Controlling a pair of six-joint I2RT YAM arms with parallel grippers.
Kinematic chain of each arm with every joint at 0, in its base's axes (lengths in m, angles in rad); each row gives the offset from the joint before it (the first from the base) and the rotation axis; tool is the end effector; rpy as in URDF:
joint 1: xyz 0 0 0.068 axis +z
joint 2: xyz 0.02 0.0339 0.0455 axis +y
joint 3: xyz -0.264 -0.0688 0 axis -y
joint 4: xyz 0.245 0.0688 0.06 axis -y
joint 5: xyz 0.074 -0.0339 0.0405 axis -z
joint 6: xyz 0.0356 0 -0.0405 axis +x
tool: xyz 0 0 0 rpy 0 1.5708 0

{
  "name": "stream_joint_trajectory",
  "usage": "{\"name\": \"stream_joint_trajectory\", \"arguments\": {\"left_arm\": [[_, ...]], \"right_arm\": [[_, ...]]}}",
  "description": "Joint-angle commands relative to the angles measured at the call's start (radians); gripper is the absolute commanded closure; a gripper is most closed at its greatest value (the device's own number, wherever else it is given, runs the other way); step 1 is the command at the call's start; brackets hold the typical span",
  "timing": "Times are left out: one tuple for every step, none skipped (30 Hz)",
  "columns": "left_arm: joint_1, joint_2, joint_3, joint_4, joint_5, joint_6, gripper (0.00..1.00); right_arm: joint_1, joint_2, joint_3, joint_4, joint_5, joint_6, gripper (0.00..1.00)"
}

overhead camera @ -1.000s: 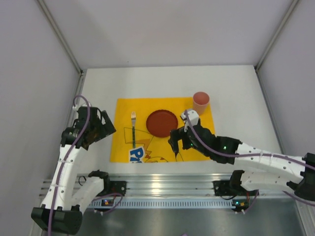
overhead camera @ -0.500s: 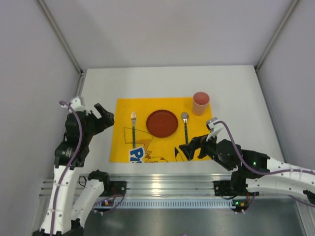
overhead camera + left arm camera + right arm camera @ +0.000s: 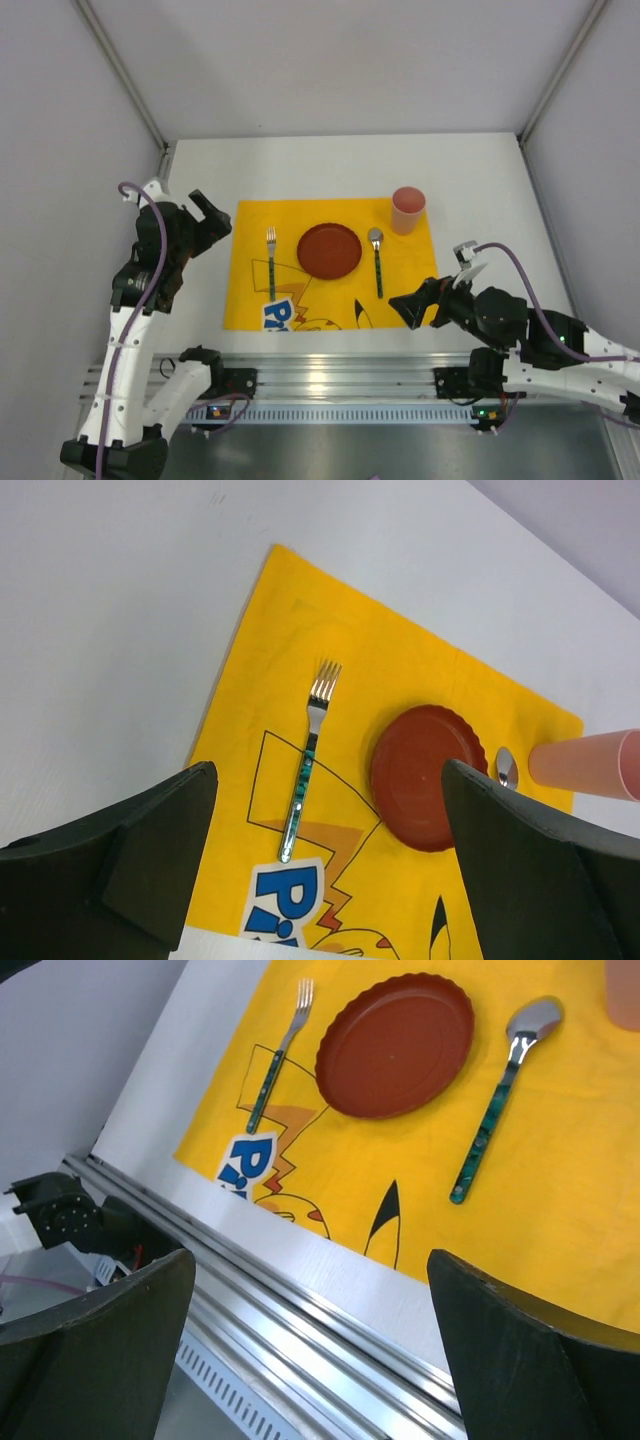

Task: Set the dinner table for one person

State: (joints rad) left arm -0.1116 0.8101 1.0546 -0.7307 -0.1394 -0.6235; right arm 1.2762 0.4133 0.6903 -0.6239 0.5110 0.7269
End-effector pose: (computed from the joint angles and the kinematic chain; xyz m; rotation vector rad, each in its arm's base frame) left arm 0.1573 -0.0127 0.3712 -0.6067 1.9754 -0.3125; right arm 0.0446 0.0871 0.3085 -0.1836 1.9611 0.8725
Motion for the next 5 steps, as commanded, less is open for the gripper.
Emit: {"name": "stream_joint_trajectory", "arguments": {"left_arm": [[0.004, 0.062, -0.007, 0.099, 0.010, 0.063, 0.01], [0.004, 0.101, 0.004, 0.109, 0.017, 0.070, 0.01], [0.004, 0.138, 0.022, 0.109, 0.017, 0.065, 0.01], [0.004, 0.205, 0.051, 0.123, -0.003, 0.059, 0.01], [0.004, 0.230, 0.059, 0.149, -0.017, 0.067, 0.01]], "right_arm": [[0.012, -0.016, 0.092, -0.147, 0.078, 0.009, 0.00], [0.014, -0.021, 0.100, -0.169, 0.095, 0.026, 0.00], [0.012, -0.025, 0.118, -0.195, 0.125, 0.081, 0.00], [0.014, -0.036, 0.124, -0.242, 0.138, 0.115, 0.00], [0.012, -0.042, 0.127, -0.261, 0.149, 0.147, 0.00]]}}
